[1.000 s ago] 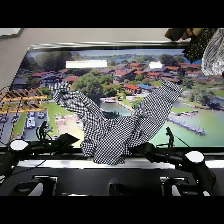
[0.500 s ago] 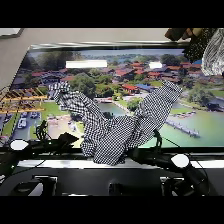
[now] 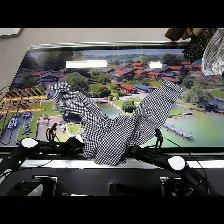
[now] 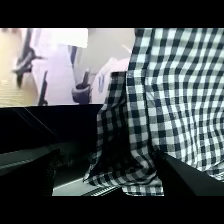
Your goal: Fold the clothes and pants, and hang the long-sleeved shirts on hangers.
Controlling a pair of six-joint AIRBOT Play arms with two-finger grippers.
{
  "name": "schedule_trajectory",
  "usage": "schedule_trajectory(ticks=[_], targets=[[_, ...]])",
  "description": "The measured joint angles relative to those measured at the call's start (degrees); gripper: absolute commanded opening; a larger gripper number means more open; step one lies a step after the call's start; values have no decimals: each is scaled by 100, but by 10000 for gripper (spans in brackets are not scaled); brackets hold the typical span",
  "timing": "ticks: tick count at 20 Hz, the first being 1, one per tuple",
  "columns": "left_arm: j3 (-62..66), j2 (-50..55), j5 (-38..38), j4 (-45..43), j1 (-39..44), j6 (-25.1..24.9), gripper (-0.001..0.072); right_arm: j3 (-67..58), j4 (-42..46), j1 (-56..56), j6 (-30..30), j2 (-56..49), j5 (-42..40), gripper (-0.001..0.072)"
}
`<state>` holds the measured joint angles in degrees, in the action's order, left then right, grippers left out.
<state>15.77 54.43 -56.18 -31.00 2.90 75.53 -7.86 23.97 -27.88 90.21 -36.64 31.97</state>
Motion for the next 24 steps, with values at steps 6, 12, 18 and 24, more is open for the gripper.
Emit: schedule_trajectory(ticks=[6, 12, 18, 24], targets=[[26, 393, 522, 866, 535, -457, 19, -37, -50, -20, 304, 4, 181, 29], [1602, 339, 734, 1154, 162, -538, 17, -1637, 302, 654, 387, 2, 164, 28], [5005, 280, 608, 1126, -236, -549, 18, -4822, 1241, 2111, 299, 0, 787, 29], [7086, -306, 669, 636, -343, -426, 19, -7715, 1993, 2500, 94, 24, 1648, 29]])
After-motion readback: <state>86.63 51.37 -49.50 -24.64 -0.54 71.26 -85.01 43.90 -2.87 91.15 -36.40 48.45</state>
